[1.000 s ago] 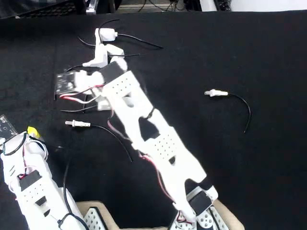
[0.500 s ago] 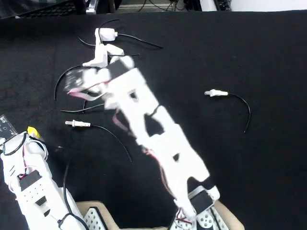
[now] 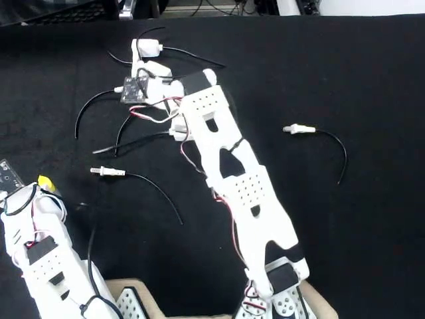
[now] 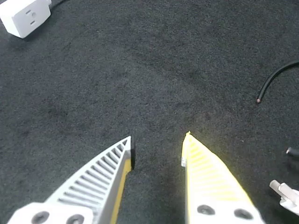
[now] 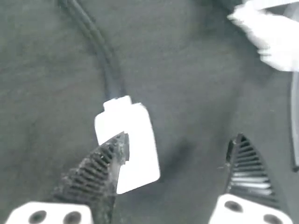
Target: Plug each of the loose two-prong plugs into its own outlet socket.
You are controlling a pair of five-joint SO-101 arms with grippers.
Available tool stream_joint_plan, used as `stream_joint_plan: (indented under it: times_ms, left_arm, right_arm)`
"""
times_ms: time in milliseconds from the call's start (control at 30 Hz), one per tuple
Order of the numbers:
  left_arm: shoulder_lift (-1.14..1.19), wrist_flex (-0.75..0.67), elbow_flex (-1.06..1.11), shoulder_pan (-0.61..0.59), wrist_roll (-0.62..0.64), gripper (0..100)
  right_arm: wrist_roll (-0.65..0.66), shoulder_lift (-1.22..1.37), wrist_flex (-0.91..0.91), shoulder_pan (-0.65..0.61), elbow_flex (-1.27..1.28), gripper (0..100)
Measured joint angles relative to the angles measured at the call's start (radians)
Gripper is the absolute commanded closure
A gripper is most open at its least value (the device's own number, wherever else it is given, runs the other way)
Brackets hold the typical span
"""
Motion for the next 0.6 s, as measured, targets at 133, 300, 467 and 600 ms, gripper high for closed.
stream_joint_plan:
  times_ms: [133,300,467,600]
  left_arm:
    - [0.000,0.000,0.000,0.000,0.000,82]
    - [0.000,0.000,0.000,0.000,0.000,82]
    - [0.000,0.000,0.000,0.000,0.000,82]
    - [0.000,0.000,0.000,0.000,0.000,82]
  right_arm:
    - [0.000,0.035,-0.025,0.026,-0.037,66.2]
    - [0.003,0.061,0.057,0.028,-0.083,66.2]
    - [0.049,0.077,0.187,0.034,-0.133,66.2]
    - [0.049,0.081,0.212,0.026,-0.135,66.2]
